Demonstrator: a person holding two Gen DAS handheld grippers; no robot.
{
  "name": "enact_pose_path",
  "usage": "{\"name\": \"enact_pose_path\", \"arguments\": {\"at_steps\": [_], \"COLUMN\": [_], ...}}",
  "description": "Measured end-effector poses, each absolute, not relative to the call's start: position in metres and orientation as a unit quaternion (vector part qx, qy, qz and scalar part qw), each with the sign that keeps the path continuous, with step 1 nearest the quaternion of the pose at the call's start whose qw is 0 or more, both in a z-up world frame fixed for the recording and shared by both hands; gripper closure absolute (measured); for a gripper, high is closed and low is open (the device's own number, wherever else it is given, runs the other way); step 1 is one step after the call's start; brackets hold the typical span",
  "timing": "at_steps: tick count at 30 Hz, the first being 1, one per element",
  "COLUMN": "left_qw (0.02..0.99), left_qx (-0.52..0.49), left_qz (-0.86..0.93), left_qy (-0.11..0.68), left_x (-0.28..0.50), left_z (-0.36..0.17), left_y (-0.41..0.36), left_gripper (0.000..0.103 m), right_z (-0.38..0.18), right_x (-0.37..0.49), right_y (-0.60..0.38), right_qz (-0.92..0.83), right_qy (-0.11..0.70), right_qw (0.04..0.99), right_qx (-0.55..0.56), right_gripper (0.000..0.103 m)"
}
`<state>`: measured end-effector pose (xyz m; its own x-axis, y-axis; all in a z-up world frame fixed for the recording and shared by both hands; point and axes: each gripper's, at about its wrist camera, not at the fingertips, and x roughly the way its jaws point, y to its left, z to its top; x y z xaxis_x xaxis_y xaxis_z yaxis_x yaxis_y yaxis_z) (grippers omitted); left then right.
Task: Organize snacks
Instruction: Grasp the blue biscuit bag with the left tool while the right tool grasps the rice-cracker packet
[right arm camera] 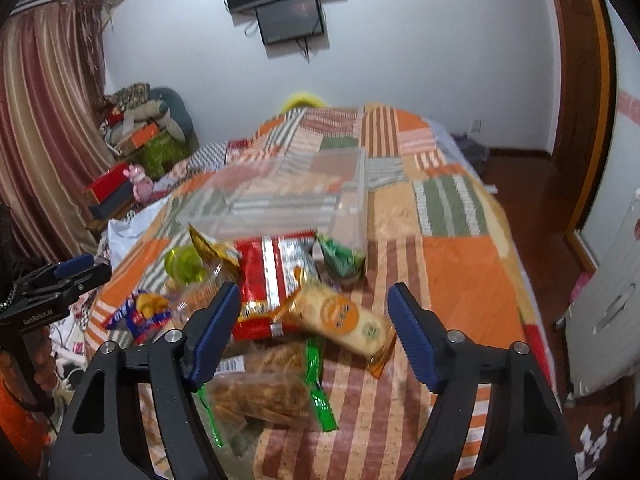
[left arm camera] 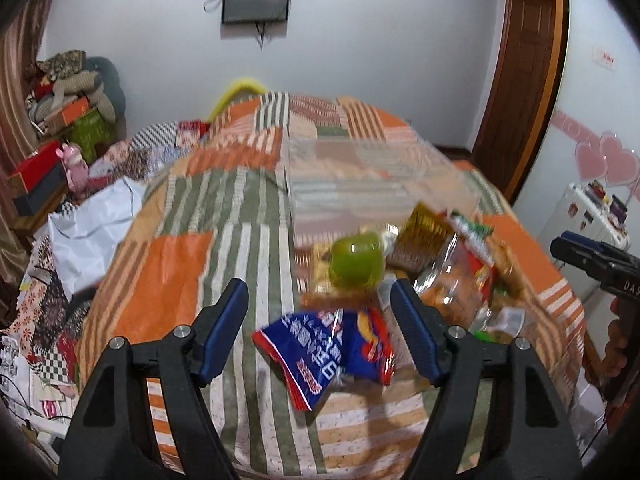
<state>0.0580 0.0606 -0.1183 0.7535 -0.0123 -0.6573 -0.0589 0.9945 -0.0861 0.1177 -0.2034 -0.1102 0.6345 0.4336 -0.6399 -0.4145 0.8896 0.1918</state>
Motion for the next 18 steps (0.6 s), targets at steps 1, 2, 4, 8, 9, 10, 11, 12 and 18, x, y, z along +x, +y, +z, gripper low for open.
{"name": "enact_pose_path", "arguments": {"at_steps": [1, 2, 4, 8, 9, 10, 11, 12, 18], "left_qw": [0.931, 0.927, 0.919, 0.910, 0.909, 0.908, 0.907, 0.905, 0.894], "left_qx": [-0.050, -0.051, -0.054, -0.057, -0.056, -0.055, -0.054, -0.053, -0.068], "left_qz": [0.009, 0.006, 0.001, -0.001, 0.001, 0.002, 0.001, 0.002, 0.001], "left_qy": [0.362, 0.371, 0.389, 0.411, 0.413, 0.415, 0.417, 0.421, 0.442], "left_x": [0.060, 0.062, 0.068, 0.076, 0.077, 0.078, 0.079, 0.081, 0.091], "left_z": [-0.123, -0.127, -0.136, -0.151, -0.154, -0.156, -0.158, -0.161, -0.176], "left_y": [0.059, 0.059, 0.059, 0.061, 0.060, 0.060, 0.060, 0.060, 0.066], "left_gripper": [0.029, 0.029, 0.028, 0.015, 0.013, 0.011, 0.011, 0.011, 0.007], "right_z": [-0.114, -0.116, -0.122, -0.133, -0.134, -0.136, -0.136, -0.137, -0.144], "right_x": [0.119, 0.119, 0.120, 0.118, 0.118, 0.117, 0.119, 0.121, 0.147], "right_y": [-0.203, -0.202, -0.201, -0.199, -0.198, -0.197, -0.197, -0.198, -0.204], "right_qz": [0.237, 0.239, 0.248, 0.251, 0.252, 0.248, 0.242, 0.232, 0.222], "right_qy": [0.368, 0.374, 0.391, 0.417, 0.420, 0.421, 0.421, 0.420, 0.431], "right_qw": [0.899, 0.896, 0.886, 0.873, 0.872, 0.872, 0.874, 0.877, 0.874], "right_qx": [0.015, 0.017, 0.024, 0.023, 0.021, 0.019, 0.016, 0.012, 0.028], "right_gripper": [0.032, 0.032, 0.032, 0.032, 0.032, 0.032, 0.031, 0.031, 0.021]}}
